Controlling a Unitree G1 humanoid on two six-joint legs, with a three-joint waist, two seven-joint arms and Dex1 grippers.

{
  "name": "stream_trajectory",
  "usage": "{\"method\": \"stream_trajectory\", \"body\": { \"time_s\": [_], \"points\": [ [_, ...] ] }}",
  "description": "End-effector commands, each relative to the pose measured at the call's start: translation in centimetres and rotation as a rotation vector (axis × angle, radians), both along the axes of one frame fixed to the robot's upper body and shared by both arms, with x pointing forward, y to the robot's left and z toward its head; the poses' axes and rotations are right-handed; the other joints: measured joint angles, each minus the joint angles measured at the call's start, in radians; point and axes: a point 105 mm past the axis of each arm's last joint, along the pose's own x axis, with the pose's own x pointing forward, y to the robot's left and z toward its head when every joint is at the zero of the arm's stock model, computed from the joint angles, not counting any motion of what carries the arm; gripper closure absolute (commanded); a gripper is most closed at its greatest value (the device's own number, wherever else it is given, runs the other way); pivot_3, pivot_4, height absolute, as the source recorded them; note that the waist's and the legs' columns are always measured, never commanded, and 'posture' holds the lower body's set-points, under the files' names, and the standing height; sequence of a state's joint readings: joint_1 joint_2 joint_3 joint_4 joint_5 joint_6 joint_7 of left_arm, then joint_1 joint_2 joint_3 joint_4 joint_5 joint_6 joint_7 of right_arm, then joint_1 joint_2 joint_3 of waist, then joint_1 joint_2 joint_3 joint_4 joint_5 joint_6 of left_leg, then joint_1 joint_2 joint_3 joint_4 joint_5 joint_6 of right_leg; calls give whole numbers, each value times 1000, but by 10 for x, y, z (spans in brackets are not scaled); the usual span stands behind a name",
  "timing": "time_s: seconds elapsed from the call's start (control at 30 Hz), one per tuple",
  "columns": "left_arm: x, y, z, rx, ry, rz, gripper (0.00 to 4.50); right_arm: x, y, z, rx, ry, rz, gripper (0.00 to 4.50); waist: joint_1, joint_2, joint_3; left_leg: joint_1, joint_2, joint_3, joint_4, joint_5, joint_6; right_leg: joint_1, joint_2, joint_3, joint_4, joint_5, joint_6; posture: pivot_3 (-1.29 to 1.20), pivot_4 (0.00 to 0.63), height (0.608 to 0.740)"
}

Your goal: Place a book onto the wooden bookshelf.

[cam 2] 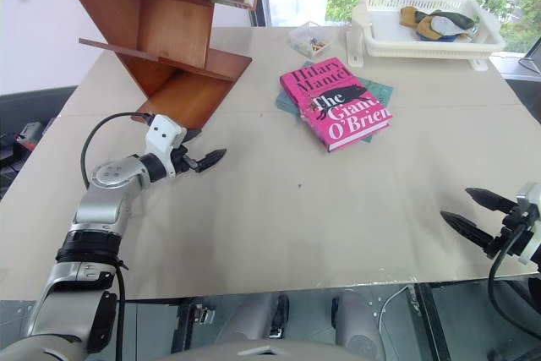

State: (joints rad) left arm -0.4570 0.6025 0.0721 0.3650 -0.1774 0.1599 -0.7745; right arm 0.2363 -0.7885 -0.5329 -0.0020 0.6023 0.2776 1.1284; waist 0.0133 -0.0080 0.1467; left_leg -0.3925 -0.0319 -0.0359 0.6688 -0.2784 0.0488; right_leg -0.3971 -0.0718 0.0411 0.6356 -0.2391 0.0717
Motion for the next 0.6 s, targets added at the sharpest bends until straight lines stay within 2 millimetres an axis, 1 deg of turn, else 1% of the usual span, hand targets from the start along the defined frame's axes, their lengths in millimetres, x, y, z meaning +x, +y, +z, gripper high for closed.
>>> {"method": "stream_trajectory", "body": {
  "time_s": [0.03, 0.17, 0.6],
  "points": [
    [0, 1, 13, 7, -50, -12, 31, 3, -3, 14, -25, -67, -6, 0, 0, 0, 0, 0, 0, 0, 0, 0, 0, 0, 0, 0, 0, 0, 0, 0, 150, 740],
    [-1, 0, 13, 4, -47, -16, 31, 10, -4, 14, -38, -79, -7, 0, -1, 0, 0, 0, 0, 0, 0, 0, 0, 0, 0, 0, 0, 0, 0, 0, 150, 740],
    [-5, 0, 10, 9, -37, -23, 31, 8, -7, 15, -46, -80, -9, 0, 0, 0, 0, -1, 0, 0, 0, 0, 0, 0, 0, 0, -1, 0, 0, 0, 150, 740]
  ]
}}
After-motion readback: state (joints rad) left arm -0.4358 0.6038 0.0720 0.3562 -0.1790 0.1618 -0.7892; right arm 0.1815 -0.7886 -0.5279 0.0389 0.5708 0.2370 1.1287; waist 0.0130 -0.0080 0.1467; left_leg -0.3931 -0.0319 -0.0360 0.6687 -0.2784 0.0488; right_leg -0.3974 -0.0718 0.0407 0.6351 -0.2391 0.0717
